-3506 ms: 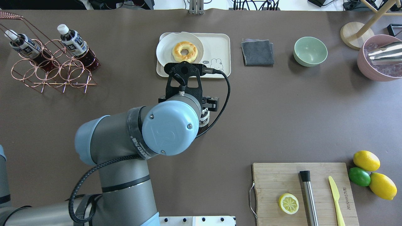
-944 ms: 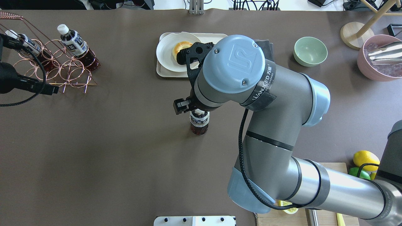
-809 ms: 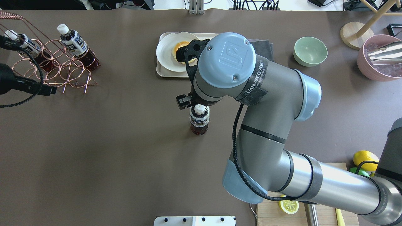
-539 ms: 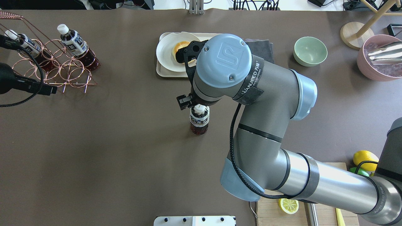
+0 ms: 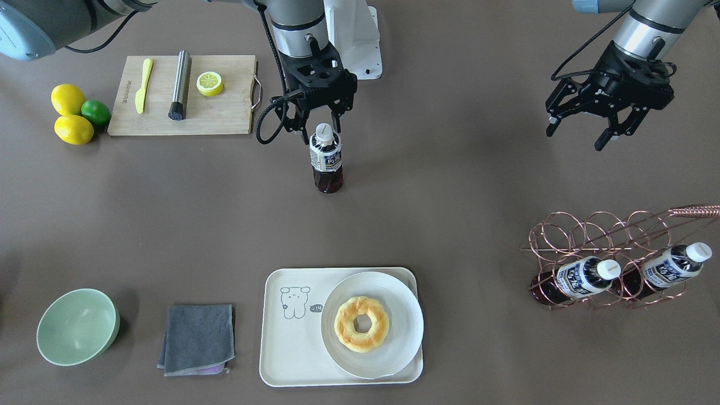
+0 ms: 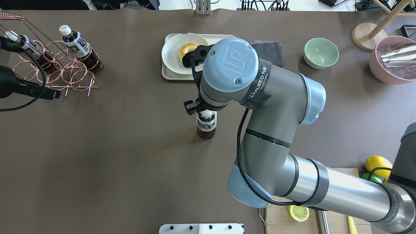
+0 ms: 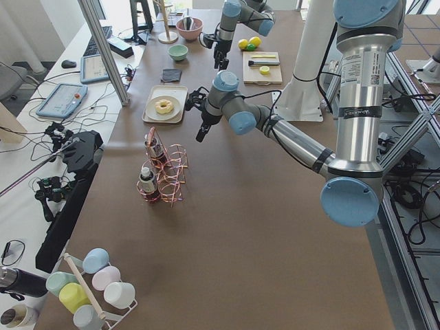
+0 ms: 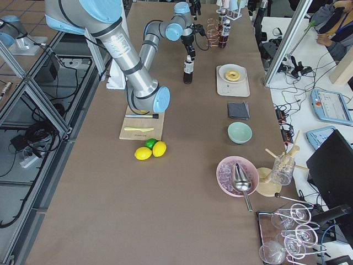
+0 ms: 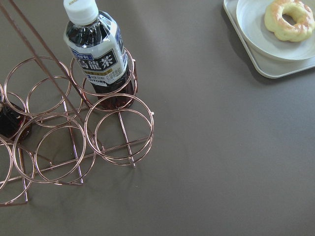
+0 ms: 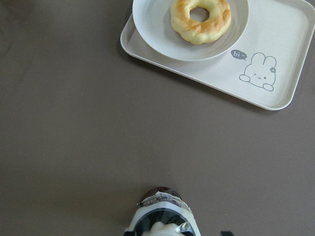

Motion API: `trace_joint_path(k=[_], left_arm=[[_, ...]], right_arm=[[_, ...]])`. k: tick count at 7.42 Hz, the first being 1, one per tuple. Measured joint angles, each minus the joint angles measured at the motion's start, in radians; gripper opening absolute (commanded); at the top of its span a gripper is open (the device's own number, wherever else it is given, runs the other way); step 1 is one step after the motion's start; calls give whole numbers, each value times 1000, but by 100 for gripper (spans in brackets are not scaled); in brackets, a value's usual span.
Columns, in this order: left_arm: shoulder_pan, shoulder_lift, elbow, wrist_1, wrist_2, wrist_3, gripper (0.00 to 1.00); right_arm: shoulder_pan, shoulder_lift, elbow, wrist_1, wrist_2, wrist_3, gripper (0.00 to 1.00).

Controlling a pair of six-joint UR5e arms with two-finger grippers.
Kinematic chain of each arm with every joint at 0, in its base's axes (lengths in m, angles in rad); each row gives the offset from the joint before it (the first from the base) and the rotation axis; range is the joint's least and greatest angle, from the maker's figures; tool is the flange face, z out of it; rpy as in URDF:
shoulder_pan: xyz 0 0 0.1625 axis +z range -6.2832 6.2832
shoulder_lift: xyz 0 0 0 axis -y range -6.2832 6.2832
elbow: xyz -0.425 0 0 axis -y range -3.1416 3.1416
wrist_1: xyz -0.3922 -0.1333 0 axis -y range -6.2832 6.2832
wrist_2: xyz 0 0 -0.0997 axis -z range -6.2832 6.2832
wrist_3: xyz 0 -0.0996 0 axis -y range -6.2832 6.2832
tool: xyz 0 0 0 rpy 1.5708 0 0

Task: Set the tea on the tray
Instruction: 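Lower the right gripper around the bottle top and close it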

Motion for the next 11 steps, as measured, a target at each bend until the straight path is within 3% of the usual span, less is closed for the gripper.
trace_joint_path(k=[3, 5, 6, 11], left_arm=[[0, -1, -1, 0, -1, -2, 96], [0, -1, -1, 0, -1, -2, 96], [0, -1, -1, 0, -1, -2, 96], [-10, 6, -5, -1, -8, -2, 96]], right_arm=[[-6, -2, -2, 0, 0, 0, 61], [-13, -1, -3, 0, 0, 5, 30], [-15, -2, -2, 0, 0, 6, 0], [4, 7, 2, -1, 7, 5, 0]])
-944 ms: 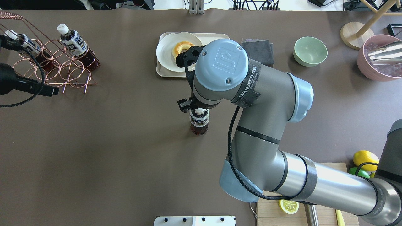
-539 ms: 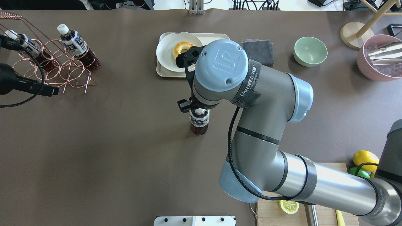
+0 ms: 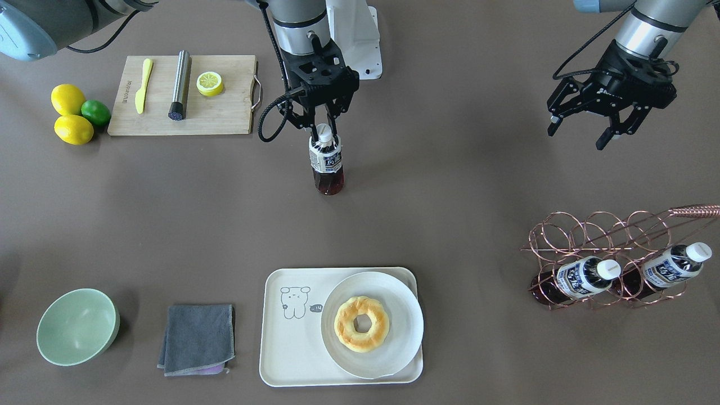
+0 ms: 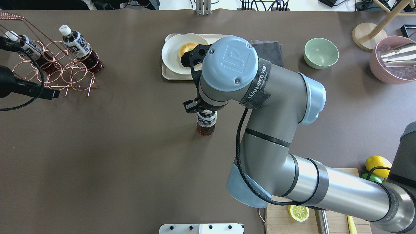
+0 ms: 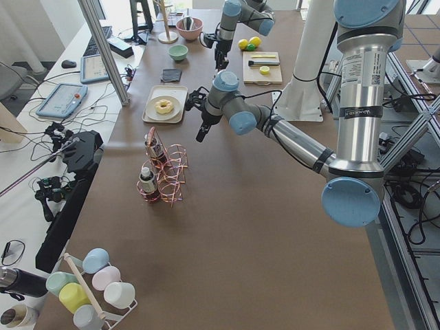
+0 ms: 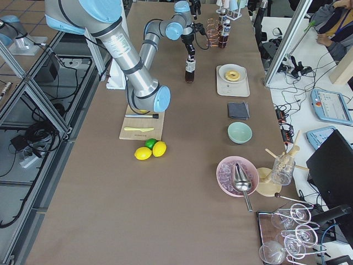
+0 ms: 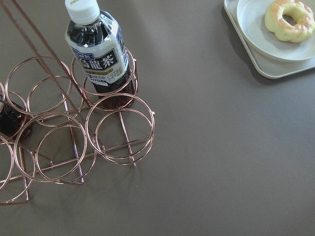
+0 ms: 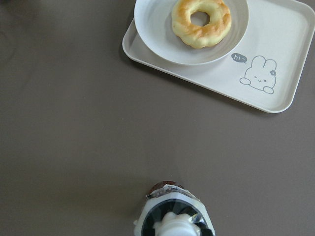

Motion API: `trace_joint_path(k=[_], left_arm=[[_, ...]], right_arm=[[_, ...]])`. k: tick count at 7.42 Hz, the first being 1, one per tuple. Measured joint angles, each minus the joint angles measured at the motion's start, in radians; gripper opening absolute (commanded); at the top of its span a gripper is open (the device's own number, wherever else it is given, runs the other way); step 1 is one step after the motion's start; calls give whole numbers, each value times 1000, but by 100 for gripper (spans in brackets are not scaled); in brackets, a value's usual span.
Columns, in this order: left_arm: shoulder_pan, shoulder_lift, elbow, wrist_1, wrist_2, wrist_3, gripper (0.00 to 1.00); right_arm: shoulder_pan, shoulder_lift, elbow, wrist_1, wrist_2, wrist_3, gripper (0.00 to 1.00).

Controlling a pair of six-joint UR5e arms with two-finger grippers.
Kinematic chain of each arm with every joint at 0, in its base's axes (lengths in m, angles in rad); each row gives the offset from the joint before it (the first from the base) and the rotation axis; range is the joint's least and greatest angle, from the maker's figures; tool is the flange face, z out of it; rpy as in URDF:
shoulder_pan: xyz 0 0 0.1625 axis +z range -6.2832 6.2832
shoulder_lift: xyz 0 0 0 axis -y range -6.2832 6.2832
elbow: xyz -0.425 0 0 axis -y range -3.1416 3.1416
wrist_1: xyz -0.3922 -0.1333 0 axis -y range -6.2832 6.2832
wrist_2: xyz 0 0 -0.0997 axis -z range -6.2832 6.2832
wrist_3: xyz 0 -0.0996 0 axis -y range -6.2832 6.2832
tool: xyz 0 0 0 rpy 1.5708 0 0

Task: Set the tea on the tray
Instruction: 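Lower the right gripper around the bottle top and close it, then lift the bottle with the right gripper and carry it to the tray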

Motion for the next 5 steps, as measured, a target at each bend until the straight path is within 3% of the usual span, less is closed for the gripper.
trace_joint_path(k=[3, 5], left_arm=[[-132, 79, -44, 2, -155, 20, 95], [-241, 192, -54, -3, -243, 163, 95]], right_arm=[[92, 4, -4, -1, 66, -14, 0], [177, 26, -60, 5, 83, -74, 0]])
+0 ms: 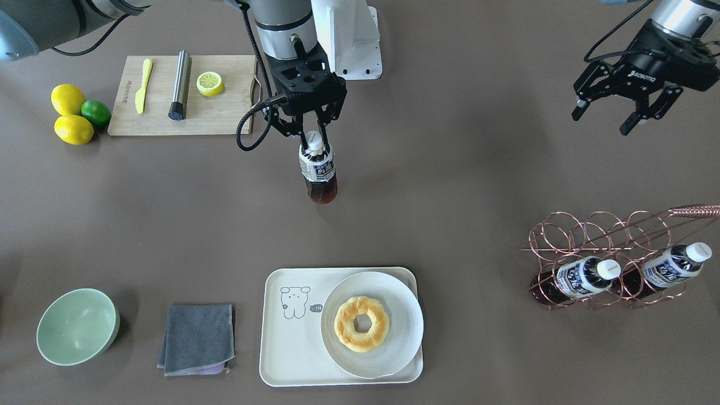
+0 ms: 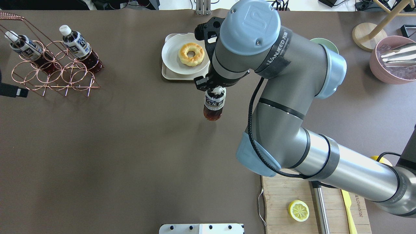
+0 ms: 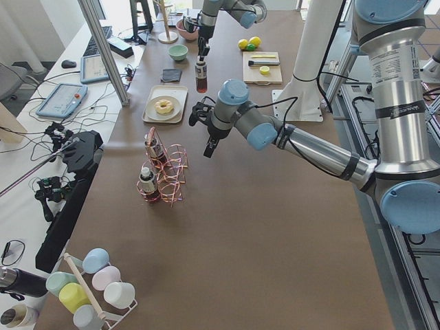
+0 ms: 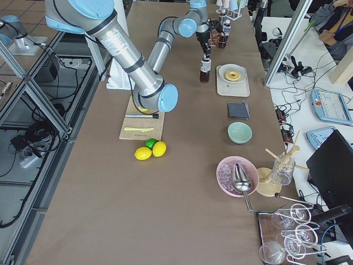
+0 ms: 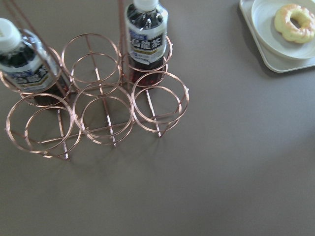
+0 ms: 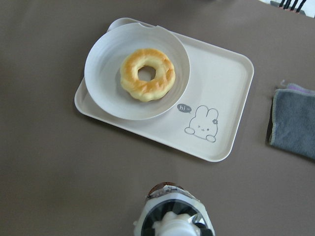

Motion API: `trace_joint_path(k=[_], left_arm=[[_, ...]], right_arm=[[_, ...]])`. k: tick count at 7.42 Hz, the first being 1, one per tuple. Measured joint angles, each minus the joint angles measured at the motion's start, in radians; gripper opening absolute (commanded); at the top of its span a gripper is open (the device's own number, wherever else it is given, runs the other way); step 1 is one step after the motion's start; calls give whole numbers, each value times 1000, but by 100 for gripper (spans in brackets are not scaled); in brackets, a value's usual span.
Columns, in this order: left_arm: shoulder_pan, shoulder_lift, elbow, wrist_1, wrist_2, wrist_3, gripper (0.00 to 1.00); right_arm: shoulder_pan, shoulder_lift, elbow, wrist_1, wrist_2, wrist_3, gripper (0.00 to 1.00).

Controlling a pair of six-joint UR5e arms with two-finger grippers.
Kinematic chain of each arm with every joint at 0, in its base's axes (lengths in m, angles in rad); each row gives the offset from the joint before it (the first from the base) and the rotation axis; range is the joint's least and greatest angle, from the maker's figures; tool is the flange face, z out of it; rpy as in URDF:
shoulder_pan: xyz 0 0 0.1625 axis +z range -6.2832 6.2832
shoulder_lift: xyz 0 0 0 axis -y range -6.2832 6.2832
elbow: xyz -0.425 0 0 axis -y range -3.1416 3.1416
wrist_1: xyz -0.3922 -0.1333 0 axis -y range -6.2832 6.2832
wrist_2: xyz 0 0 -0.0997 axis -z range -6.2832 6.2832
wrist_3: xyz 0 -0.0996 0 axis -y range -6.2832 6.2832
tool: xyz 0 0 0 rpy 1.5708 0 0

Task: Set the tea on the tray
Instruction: 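Lift the bottle with the right gripper and carry it to the tray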

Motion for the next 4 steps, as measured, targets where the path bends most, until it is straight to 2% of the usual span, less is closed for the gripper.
trace_joint_path(k=[2, 4], left_arm=[[-132, 79, 29, -1, -90, 179, 95], [-188, 109, 38, -1, -124, 244, 95]], right_arm=[[79, 58, -152, 66, 24, -32, 0], [144, 97, -321, 184, 67, -39, 0]])
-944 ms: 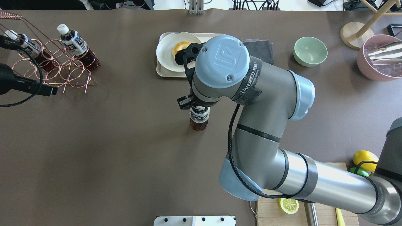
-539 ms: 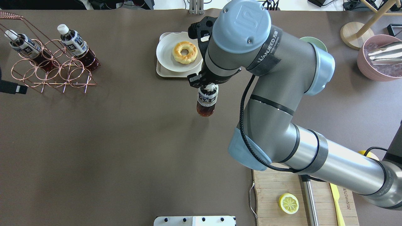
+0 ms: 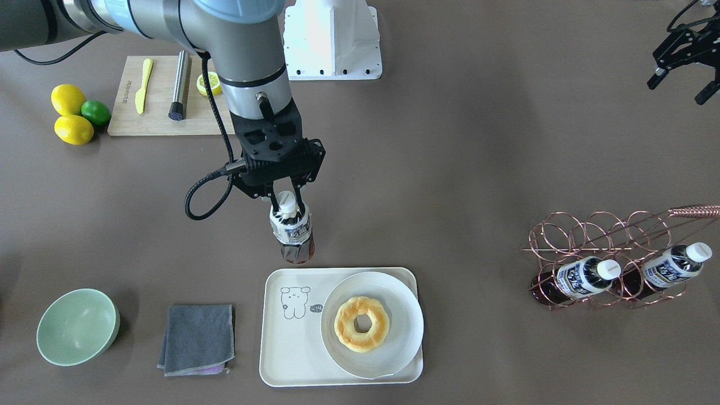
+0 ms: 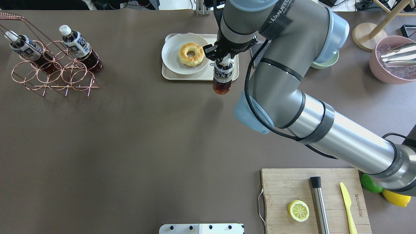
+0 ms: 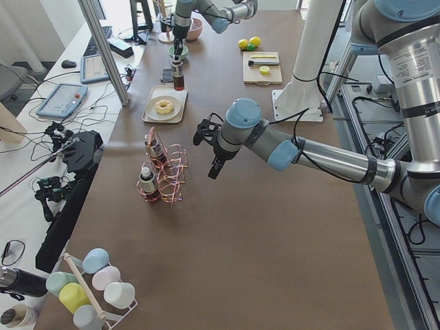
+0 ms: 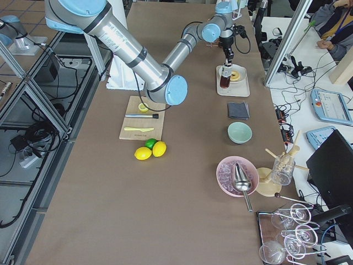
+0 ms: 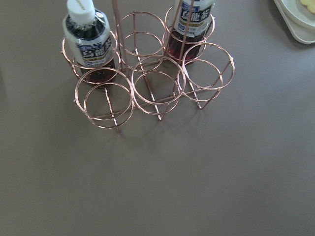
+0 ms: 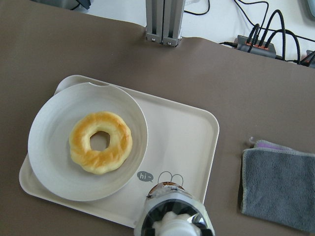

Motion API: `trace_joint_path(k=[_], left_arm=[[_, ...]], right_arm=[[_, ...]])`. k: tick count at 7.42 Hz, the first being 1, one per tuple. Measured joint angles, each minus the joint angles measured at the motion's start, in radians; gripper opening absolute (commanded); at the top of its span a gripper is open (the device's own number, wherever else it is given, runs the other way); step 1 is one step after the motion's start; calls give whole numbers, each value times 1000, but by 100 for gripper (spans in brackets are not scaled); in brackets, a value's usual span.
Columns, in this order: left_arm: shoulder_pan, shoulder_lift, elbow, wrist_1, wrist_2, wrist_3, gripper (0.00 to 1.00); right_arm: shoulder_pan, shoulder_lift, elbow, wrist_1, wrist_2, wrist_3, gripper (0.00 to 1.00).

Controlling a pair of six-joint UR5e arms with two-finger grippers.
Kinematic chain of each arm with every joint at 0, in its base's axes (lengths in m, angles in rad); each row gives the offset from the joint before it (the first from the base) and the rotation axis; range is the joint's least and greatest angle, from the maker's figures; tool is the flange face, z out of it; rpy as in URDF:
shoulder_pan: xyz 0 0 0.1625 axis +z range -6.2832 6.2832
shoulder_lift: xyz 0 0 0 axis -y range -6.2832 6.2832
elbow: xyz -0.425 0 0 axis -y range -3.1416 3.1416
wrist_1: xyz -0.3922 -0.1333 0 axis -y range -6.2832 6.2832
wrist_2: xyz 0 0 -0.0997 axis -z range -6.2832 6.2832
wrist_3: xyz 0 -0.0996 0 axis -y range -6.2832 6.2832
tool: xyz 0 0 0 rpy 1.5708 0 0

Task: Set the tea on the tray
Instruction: 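Lift the bottle with the right gripper and carry it to the tray, then lower the bottle onto the tray beside the plate and open the right gripper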

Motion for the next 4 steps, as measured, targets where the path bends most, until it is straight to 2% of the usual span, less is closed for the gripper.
trace_joint_path(k=[2, 4], left_arm=[[-18, 6, -4, 0, -5, 10, 95], [-23, 6, -4, 0, -6, 11, 95]], right_arm=[[26, 66, -165, 80, 17, -2, 0], [34, 85, -226, 108, 19, -6, 0]])
